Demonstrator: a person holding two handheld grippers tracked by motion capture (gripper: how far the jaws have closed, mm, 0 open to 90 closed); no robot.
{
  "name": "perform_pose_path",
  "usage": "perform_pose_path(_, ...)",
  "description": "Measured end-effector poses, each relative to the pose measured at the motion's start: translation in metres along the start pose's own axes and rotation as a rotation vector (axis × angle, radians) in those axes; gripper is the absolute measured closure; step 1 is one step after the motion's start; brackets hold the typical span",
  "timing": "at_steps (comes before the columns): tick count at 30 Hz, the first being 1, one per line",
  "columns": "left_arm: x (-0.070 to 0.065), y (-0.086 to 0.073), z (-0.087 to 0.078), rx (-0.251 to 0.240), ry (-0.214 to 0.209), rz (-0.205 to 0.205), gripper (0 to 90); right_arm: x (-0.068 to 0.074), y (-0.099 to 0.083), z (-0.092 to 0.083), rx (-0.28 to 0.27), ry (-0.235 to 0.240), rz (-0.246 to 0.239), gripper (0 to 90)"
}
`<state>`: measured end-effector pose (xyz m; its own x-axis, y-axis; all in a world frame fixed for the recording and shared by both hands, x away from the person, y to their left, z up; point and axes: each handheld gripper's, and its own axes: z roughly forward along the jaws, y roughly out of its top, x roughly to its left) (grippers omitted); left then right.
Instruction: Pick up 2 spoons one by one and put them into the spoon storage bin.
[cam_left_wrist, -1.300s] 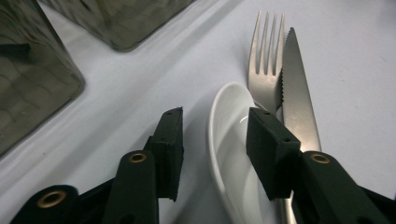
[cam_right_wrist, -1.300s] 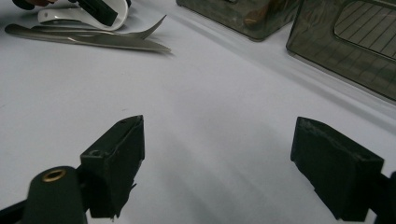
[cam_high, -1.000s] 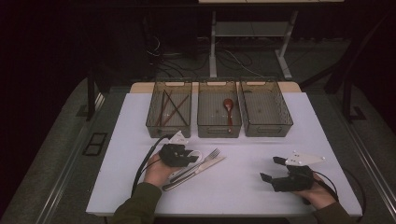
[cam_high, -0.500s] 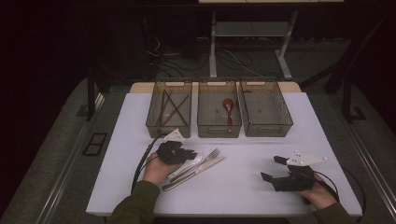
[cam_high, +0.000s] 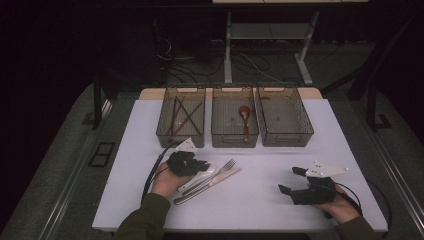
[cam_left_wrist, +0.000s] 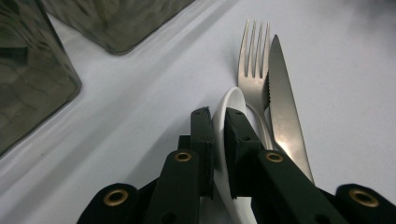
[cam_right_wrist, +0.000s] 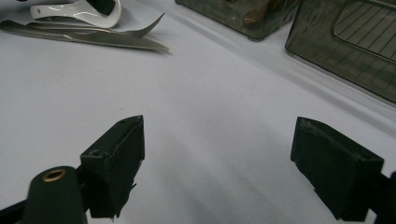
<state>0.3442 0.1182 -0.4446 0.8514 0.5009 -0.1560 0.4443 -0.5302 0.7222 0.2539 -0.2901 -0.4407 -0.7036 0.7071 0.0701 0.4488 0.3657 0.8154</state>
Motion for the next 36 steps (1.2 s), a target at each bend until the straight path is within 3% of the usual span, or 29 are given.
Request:
perform_pose_path(3,0.0,0.001,-0.003,0.002,0.007,0.02,82.6,0.001,0.0,0.0,0.001,0.003,0.0,17.8)
perform_pose_path(18,-0.002,0.007,-0.022,-0.05,0.023,-0.006,82.6,0.003,0.001,0.001,0.004,0.012,-0.008,17.8)
perform_pose_path(36,-0.011,0.029,-0.029,-0.089,0.016,0.032,82.7,0.003,0.0,0.001,0.011,0.004,0.012,17.8)
